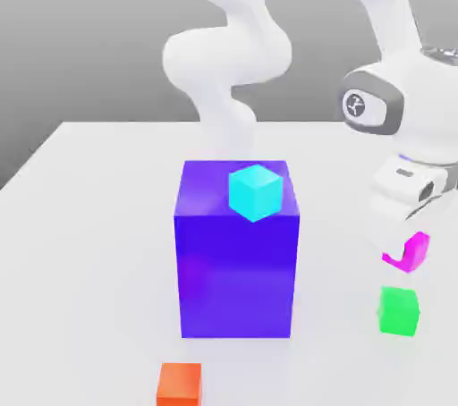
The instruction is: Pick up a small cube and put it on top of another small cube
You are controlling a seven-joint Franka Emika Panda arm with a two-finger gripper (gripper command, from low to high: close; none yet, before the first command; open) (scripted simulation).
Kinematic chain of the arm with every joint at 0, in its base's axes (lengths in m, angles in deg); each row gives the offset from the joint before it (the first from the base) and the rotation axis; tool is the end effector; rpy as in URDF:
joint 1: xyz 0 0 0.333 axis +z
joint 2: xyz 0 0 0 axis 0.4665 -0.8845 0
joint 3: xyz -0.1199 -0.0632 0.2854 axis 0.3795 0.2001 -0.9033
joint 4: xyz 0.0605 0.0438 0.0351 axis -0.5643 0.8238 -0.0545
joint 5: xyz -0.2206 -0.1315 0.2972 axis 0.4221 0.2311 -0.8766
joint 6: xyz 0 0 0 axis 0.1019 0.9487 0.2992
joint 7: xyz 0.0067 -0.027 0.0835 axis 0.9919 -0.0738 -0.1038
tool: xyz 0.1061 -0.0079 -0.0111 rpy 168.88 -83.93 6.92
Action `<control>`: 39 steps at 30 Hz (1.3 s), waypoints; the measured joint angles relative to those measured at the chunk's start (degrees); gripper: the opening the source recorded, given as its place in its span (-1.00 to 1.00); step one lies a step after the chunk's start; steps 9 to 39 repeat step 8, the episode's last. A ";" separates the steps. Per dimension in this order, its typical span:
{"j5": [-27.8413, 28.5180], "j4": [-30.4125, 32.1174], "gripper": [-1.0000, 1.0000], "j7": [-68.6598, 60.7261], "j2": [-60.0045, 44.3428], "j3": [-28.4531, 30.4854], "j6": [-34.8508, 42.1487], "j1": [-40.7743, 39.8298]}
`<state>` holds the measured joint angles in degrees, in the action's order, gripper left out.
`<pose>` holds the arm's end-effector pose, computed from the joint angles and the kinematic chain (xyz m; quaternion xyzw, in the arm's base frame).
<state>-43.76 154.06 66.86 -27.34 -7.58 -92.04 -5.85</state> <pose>0.3441 0.2596 0.2364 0.9960 -0.0897 0.0002 0.0004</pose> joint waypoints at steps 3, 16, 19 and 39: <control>3.06 -0.99 -1.00 3.19 -5.06 1.07 -3.92 0.49; 6.42 -1.40 1.00 5.76 -10.27 3.22 -8.57 2.01; 6.42 -1.40 1.00 5.76 -10.27 3.22 -8.57 2.01; 6.42 -1.40 1.00 5.76 -10.27 3.22 -8.57 2.01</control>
